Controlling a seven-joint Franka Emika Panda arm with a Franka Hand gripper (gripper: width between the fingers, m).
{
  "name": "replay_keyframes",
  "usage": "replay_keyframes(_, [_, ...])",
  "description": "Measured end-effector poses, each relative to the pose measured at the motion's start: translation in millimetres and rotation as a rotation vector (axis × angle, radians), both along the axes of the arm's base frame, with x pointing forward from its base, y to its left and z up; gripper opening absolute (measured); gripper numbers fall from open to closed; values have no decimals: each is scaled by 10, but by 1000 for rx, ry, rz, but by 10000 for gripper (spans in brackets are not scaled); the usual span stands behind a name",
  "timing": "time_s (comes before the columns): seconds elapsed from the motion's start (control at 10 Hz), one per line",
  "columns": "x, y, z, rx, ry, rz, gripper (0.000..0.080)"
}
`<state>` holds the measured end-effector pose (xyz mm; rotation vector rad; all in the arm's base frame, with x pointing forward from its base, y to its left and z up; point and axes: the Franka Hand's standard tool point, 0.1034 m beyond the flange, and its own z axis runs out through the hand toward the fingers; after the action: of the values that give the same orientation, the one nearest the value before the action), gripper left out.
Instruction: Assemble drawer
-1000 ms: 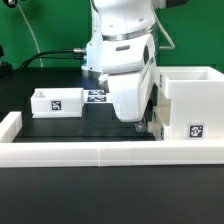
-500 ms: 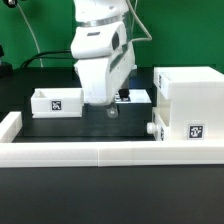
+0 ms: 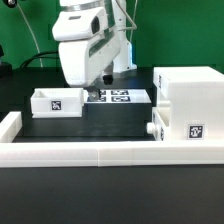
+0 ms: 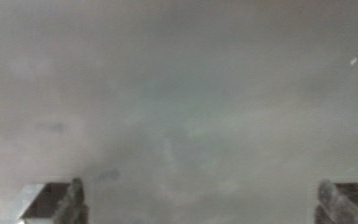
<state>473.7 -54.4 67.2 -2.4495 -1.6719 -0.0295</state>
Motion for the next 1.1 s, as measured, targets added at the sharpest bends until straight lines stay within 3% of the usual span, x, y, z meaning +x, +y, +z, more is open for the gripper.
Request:
replay_keyframes(0.5, [-28, -22, -9, -2, 9, -39, 649])
replay_keyframes(0.7, [-81, -158, 10, -20, 11, -213, 649])
replay_keyframes(0.9, [-410, -324, -96, -54, 11, -410, 649])
replay_keyframes(1.1, [-558, -428, -85, -82, -3, -586, 649])
